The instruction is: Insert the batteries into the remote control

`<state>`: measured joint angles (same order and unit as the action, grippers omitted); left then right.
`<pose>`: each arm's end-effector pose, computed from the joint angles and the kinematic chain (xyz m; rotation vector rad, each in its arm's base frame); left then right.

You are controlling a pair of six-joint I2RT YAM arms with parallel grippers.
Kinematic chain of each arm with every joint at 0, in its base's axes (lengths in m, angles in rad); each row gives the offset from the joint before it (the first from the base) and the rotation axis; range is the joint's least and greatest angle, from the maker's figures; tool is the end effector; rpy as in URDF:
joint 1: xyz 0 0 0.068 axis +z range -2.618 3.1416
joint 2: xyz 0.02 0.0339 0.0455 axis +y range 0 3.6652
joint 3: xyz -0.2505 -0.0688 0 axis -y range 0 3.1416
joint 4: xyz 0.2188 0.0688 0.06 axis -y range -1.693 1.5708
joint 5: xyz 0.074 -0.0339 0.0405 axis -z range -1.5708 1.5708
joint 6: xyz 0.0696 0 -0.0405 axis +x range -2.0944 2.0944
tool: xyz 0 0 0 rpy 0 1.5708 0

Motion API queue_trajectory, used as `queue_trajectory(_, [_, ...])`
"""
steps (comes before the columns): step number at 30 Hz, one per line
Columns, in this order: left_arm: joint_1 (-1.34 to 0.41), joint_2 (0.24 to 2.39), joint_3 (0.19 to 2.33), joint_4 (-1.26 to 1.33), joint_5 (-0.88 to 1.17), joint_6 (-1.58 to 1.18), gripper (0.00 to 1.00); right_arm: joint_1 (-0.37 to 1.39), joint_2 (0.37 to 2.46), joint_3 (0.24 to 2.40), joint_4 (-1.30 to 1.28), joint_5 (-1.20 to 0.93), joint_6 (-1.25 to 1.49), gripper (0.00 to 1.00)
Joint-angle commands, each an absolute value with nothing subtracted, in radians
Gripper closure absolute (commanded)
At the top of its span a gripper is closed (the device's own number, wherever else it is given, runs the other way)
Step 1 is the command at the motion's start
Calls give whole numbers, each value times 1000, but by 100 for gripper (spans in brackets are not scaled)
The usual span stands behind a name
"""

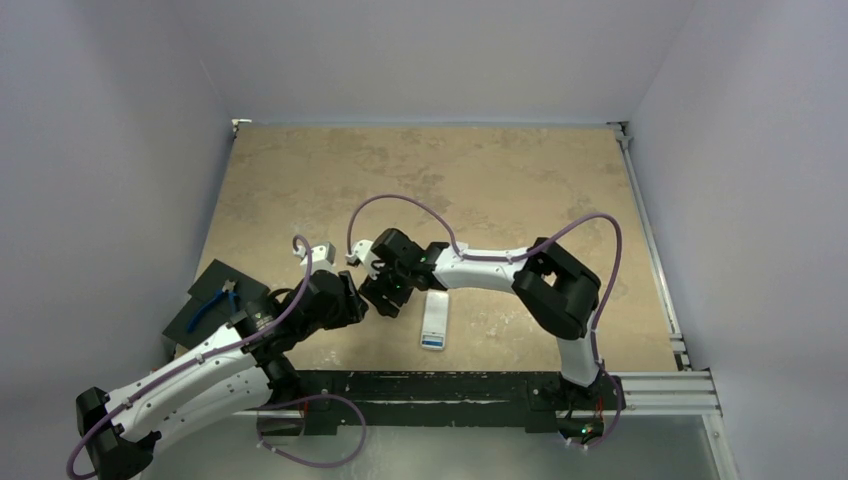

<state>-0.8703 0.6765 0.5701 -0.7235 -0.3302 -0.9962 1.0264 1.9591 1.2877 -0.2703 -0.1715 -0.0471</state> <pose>0.1094 -0.0948 0.2036 -0.3058 2.3838 -0.5106 0.2008 0.3546 0.1409 -1.3928 2.1985 0.5954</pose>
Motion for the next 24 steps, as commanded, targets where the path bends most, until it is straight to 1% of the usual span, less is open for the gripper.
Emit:
queue_trajectory(1, [-862, 674, 612, -715, -345, -1006, 49, 1043, 1970, 1305, -279, -179, -72, 34])
queue_trajectory(9, [-865, 669, 614, -716, -339, -1007, 49, 1060, 1972, 1308, -297, -180, -77, 37])
queue_trajectory(15, [-864, 667, 614, -715, -333, -1005, 49, 1069, 1976, 1297, -312, -167, -69, 43])
queue_trajectory(20, [-864, 658, 611, -716, -330, -1006, 49, 1086, 1979, 1286, -315, -144, -56, 52])
queue_trajectory(24, [-864, 644, 606, -722, -330, -1009, 49, 1100, 1980, 1276, -308, -137, -43, 55])
